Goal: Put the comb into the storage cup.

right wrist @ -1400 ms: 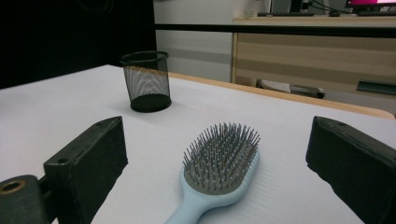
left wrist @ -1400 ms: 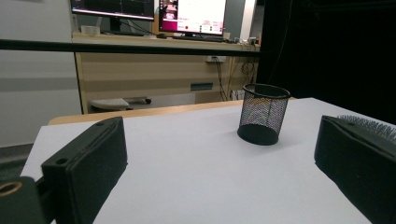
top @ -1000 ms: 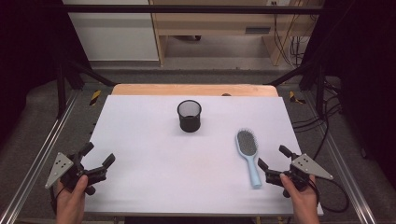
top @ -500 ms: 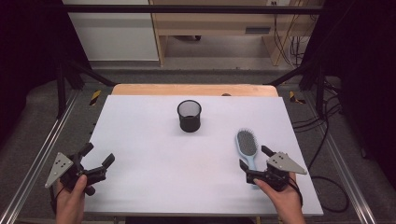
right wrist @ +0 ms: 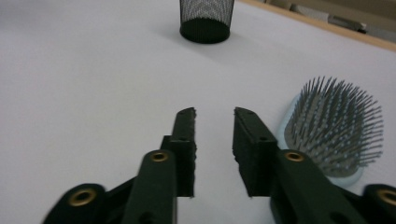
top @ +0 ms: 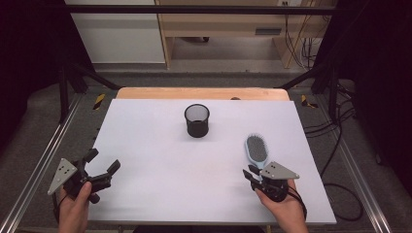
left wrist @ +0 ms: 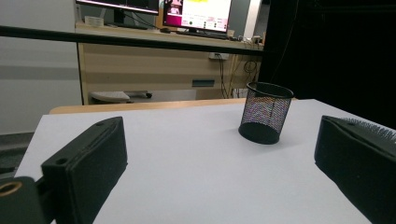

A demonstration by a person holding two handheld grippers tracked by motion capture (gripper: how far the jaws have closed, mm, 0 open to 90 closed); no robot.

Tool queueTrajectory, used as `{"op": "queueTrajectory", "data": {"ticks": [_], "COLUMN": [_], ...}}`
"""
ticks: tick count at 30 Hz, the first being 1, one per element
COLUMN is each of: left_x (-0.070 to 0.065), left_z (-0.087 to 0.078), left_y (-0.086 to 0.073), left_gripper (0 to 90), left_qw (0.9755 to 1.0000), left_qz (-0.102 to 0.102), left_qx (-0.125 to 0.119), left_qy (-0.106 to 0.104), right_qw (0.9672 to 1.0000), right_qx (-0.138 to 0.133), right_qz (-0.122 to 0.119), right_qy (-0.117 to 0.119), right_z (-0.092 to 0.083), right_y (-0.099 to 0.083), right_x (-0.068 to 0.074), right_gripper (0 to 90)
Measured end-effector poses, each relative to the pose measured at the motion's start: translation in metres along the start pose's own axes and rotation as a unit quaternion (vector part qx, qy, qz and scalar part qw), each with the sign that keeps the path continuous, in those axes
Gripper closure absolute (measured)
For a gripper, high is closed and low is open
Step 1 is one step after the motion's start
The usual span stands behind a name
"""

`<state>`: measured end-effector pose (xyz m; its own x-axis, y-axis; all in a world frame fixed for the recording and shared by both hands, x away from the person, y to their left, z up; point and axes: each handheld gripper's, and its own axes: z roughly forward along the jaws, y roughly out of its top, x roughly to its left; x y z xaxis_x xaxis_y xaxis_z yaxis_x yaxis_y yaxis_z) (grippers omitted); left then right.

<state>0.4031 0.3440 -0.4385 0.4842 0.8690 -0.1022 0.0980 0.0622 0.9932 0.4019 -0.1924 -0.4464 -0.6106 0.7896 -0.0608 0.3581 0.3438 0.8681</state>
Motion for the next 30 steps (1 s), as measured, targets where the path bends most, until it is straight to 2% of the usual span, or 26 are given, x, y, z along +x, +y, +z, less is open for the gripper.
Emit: {"op": "queueTrajectory", "data": {"ticks": [2,3,4,7,10,11,12,13,15,17,18,23,24,25,26,27,28,30], "left_x": [0.000,0.000,0.001,0.002,0.002,0.002,0.002,0.001,0.001,0.001,0.001,0.002,0.002,0.003,0.003,0.003,0.004,0.005], "left_z": [-0.001,-0.001,0.000,0.001,0.000,0.000,0.000,0.000,0.000,0.001,0.001,0.000,-0.001,-0.001,-0.001,-0.001,-0.002,-0.002], "left_y": [0.000,0.000,0.000,0.000,0.001,0.001,0.001,0.001,0.001,0.001,0.001,0.000,0.000,0.000,0.000,0.000,-0.001,-0.001], "left_gripper": [2.6,2.6,2.6,2.6,2.6,2.6,2.6,2.6,2.6,2.6,2.6,2.7,2.6,2.6,2.6,2.6,2.7,2.7], "left_qw": [1.0000,1.0000,1.0000,1.0000,1.0000,1.0000,1.0000,1.0000,1.0000,1.0000,1.0000,1.0000,1.0000,1.0000,1.0000,0.9999,0.9999,0.9999], "left_qz": [0.000,0.000,0.000,0.000,-0.003,-0.003,-0.003,-0.003,-0.002,-0.003,-0.003,-0.005,-0.006,-0.007,-0.008,-0.008,-0.009,-0.012], "left_qx": [0.000,0.000,0.000,0.002,-0.001,-0.001,-0.001,-0.001,0.001,0.001,0.002,0.001,0.001,0.001,0.001,0.001,0.001,0.000], "left_qy": [0.002,0.002,0.002,0.003,0.004,0.004,0.004,0.004,0.003,0.003,0.003,0.004,0.005,0.005,0.006,0.006,0.007,0.006], "right_qw": [0.9995,0.9995,0.9987,0.9977,0.9951,0.9951,0.9934,0.9934,0.9911,0.9904,0.9881,0.9848,0.9826,0.9826,0.9805,0.9805,0.9788,0.9780], "right_qx": [0.032,0.032,0.050,0.064,0.092,0.092,0.109,0.109,0.127,0.132,0.148,0.166,0.176,0.176,0.184,0.184,0.188,0.187], "right_qz": [0.005,0.005,0.012,0.020,0.035,0.035,0.037,0.037,0.040,0.042,0.040,0.041,0.033,0.033,0.034,0.034,0.041,0.042], "right_qy": [0.002,0.002,0.003,0.004,0.005,0.005,0.002,0.002,-0.003,-0.005,-0.015,-0.033,-0.050,-0.050,-0.060,-0.060,-0.071,-0.083], "right_z": [0.003,0.003,0.004,0.005,0.006,0.006,0.008,0.008,0.008,0.008,0.009,0.006,0.005,0.005,0.003,0.003,0.000,-0.003], "right_y": [-0.005,-0.005,-0.008,-0.010,-0.014,-0.014,-0.016,-0.016,-0.018,-0.018,-0.020,-0.021,-0.022,-0.022,-0.024,-0.024,-0.025,-0.026], "right_x": [-0.002,-0.002,-0.004,-0.005,-0.007,-0.007,-0.008,-0.008,-0.008,-0.008,-0.009,-0.014,-0.016,-0.016,-0.019,-0.019,-0.025,-0.031], "right_gripper": [84.9,84.9,88.1,89.3,89.9,89.9,90.0,90.0,90.0,90.0,90.0,90.0,90.0,90.0,90.0,90.0,90.0,90.0]}}
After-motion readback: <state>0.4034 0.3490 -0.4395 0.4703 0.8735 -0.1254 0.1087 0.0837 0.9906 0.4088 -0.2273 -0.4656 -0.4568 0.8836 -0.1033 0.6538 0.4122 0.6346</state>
